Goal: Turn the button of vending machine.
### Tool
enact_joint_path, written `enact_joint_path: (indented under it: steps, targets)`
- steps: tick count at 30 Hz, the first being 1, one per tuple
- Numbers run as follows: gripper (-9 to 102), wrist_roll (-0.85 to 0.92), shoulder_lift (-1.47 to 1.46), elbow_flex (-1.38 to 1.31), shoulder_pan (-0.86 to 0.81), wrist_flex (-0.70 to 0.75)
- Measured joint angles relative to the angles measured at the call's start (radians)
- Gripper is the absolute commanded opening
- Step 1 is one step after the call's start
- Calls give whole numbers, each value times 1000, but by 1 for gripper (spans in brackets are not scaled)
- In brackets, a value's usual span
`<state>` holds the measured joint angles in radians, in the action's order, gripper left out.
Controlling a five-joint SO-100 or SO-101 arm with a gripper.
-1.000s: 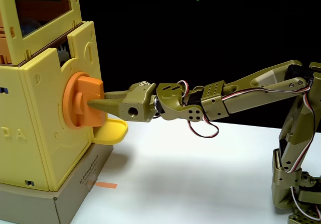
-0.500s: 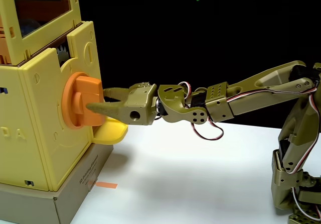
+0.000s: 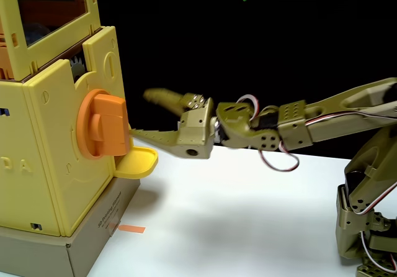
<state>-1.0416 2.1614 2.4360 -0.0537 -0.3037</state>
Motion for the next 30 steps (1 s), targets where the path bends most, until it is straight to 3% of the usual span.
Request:
enact_joint_path:
  steps: [7, 12, 21, 30]
  targets:
    - [51, 874, 193, 48, -8, 242]
    - [54, 1308, 281, 78, -8, 405]
    - [55, 1789, 351, 91, -6, 512]
    - [56, 2065, 301, 91, -17, 477]
